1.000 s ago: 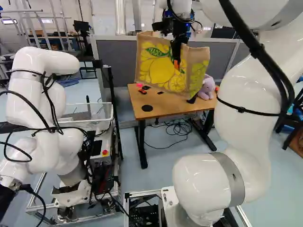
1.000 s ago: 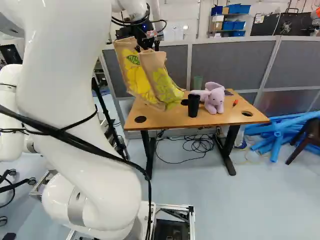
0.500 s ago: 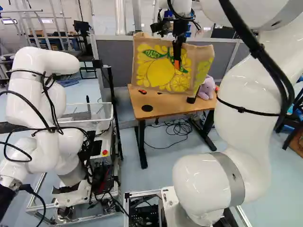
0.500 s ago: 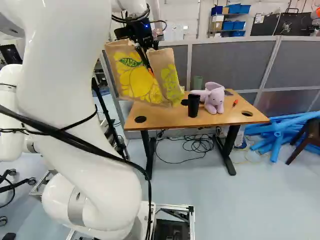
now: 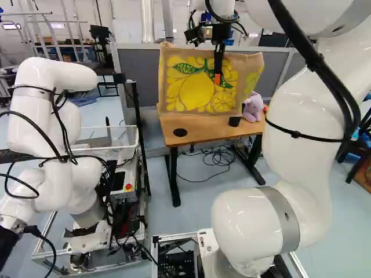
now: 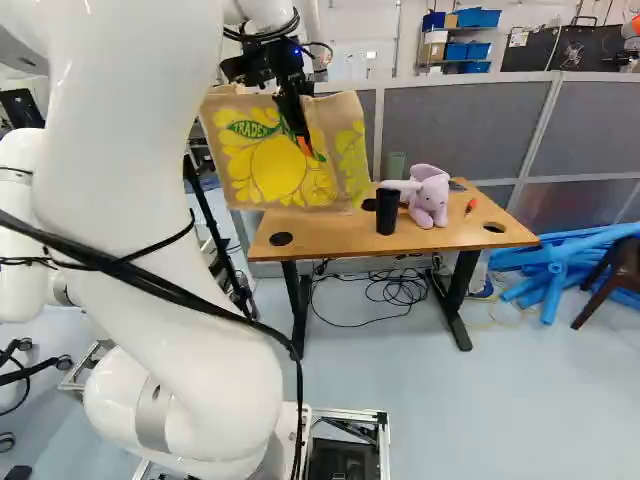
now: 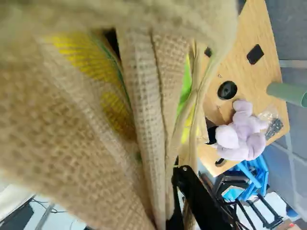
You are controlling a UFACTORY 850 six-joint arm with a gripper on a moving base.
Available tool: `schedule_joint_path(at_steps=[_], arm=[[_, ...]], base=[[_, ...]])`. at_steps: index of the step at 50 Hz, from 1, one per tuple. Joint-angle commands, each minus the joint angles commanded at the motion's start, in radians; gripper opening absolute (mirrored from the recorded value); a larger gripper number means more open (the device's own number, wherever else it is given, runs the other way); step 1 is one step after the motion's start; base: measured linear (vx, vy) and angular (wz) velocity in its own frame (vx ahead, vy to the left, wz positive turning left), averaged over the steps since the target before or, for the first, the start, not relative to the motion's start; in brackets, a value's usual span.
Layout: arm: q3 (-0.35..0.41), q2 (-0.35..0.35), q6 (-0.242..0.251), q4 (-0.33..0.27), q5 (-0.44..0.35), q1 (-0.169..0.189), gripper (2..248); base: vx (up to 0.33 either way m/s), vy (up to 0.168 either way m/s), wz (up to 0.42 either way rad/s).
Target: Pick up the bag on the ground and place it on the table
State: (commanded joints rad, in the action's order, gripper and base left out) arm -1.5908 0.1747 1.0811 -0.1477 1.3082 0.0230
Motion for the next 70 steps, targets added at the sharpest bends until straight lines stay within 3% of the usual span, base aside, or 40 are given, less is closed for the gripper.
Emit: schedule_joint_path(at_steps=[44,52,70], arm=[[0.0,0.0,0.46,0.0,0.0,0.0,22],[0.0,0.0,0.488,0.0,0.0,0.0,22],[0.0,0.0,0.493,0.0,0.0,0.0,22]], base=[[0.0,0.0,0.0],[0.0,0.0,0.0],[0.0,0.0,0.0]])
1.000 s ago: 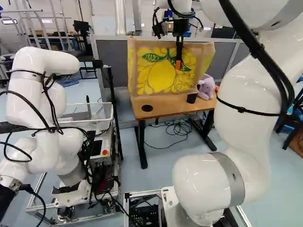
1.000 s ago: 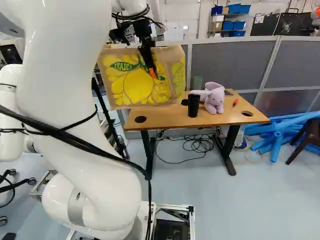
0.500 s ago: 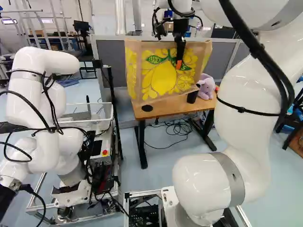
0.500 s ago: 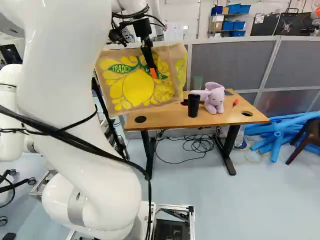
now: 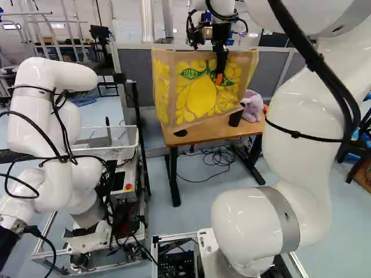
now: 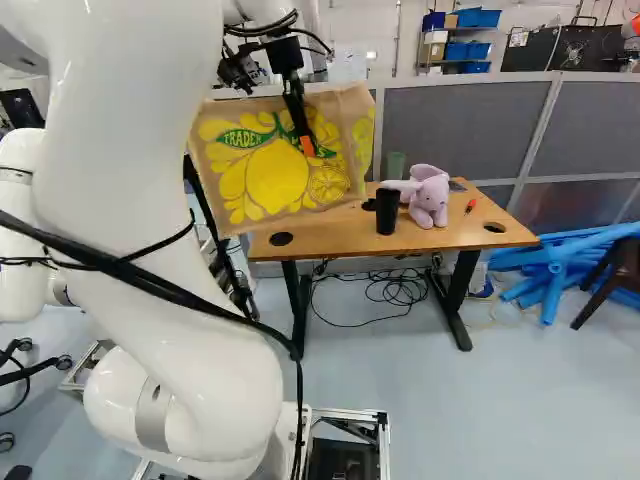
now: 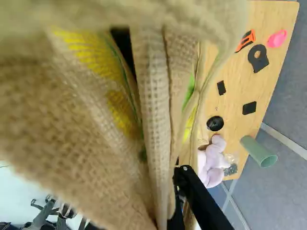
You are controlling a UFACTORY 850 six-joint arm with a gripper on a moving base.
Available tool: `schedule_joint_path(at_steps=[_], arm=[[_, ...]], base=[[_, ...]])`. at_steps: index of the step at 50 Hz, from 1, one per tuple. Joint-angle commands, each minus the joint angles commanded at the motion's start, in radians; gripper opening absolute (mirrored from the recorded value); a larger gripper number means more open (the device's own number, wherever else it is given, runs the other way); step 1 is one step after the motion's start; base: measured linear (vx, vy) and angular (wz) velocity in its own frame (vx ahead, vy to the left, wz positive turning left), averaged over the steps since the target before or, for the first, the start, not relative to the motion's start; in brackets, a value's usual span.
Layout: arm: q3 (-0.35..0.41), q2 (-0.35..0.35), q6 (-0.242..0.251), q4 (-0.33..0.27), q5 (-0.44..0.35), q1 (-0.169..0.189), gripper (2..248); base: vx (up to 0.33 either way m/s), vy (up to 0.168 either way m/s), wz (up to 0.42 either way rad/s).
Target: Pick up the bag on the ground and place it on the table
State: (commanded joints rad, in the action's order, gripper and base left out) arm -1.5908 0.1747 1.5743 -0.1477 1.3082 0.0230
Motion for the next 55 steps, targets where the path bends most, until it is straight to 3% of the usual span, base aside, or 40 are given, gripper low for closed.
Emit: schedule_joint_path(at_steps=[25,55], arm=[[-0.046,0.04,0.0,0.0,0.0,0.006,22],[-0.135,0.159,0.0,0.0,0.0,0.025,22]], base=[[0.0,0.0,0.0],[0.0,0.0,0.0]])
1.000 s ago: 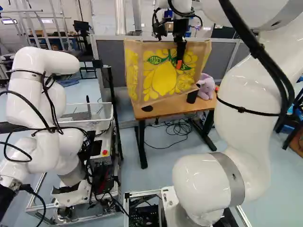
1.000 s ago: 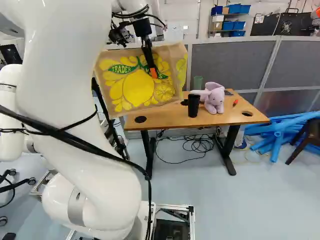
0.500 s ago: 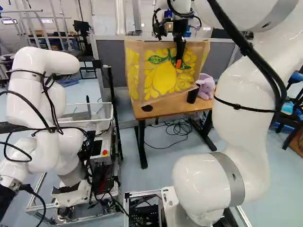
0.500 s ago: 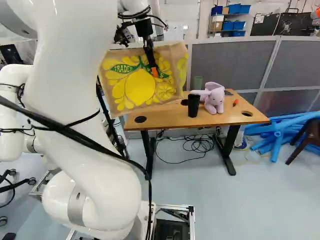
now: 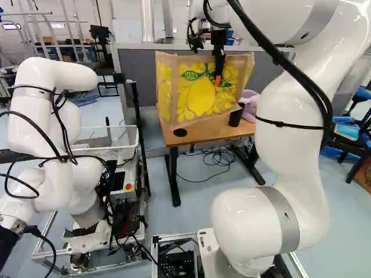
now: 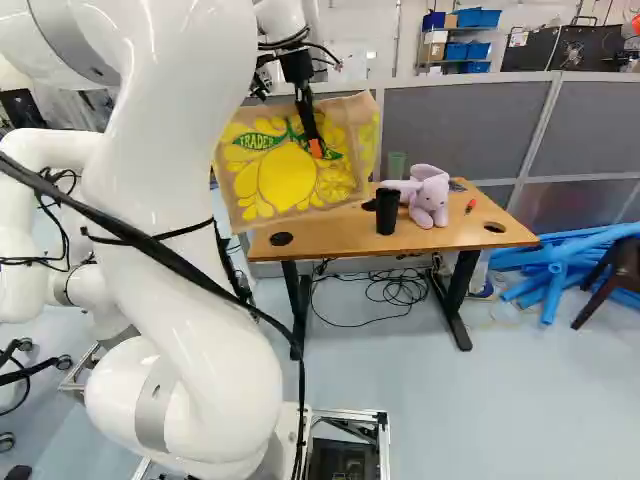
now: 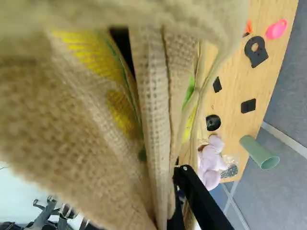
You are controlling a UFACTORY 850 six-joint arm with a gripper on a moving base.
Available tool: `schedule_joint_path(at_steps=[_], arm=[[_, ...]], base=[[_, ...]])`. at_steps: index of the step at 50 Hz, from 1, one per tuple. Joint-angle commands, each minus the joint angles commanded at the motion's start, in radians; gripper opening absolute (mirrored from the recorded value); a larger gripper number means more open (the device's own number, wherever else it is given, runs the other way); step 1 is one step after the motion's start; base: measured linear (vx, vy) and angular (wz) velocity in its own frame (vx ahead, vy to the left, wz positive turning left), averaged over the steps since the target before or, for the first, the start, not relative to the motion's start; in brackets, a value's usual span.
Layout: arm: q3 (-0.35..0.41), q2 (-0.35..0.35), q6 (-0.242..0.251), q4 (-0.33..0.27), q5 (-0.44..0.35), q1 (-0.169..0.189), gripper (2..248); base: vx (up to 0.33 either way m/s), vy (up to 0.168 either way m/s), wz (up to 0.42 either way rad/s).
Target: Pick up the bag on the ground and place it on the table
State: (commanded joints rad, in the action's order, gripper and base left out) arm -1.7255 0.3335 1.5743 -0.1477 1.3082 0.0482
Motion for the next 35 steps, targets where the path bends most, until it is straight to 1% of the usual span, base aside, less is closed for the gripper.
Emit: schedule_joint_path(at_steps=[18,35], arm=[[-0.047,0.083,0.0,0.0,0.0,0.014,22],[-0.074,0.145,0.0,0.0,0.0,0.023,22]], base=[[0.0,0.0,0.0],[0.0,0.0,0.0]])
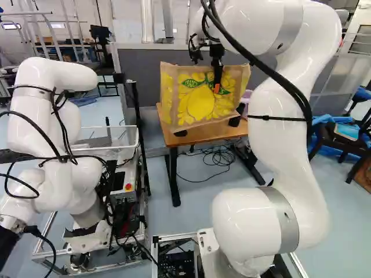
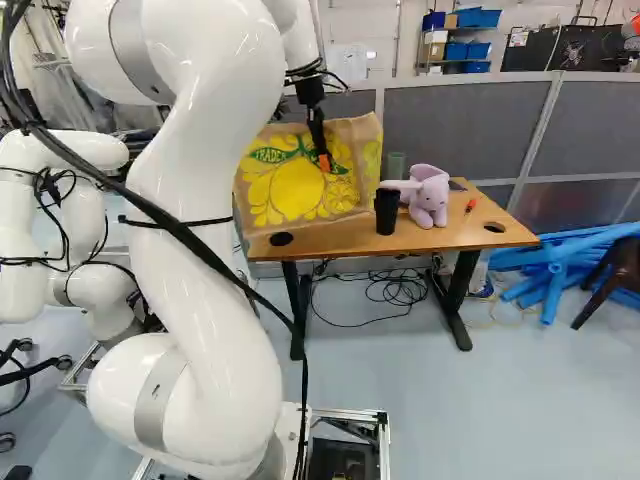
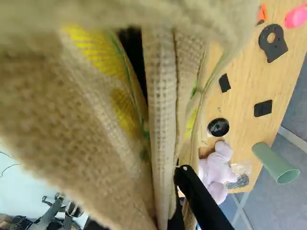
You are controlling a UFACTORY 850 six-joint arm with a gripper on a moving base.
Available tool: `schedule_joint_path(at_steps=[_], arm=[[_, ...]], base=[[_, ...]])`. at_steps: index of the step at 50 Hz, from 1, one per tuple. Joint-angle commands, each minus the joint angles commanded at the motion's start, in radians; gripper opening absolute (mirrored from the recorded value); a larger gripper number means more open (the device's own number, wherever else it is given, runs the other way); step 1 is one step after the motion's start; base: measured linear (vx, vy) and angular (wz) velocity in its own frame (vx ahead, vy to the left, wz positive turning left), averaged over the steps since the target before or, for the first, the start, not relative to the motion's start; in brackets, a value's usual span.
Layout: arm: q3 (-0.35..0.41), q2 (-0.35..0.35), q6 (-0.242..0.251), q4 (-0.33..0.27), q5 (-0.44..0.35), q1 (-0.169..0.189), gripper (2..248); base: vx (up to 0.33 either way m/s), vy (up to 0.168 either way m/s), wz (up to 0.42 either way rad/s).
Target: Pick up the bag on the ground and place it on the table
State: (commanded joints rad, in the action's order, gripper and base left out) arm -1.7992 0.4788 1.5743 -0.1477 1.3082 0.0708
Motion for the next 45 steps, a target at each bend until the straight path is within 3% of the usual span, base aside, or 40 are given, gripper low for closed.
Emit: schedule_joint_path(at_steps=[45], arm=[[-0.066,0.155,0.0,0.0,0.0,0.002,22]], base=[[0.0,0.0,0.0]])
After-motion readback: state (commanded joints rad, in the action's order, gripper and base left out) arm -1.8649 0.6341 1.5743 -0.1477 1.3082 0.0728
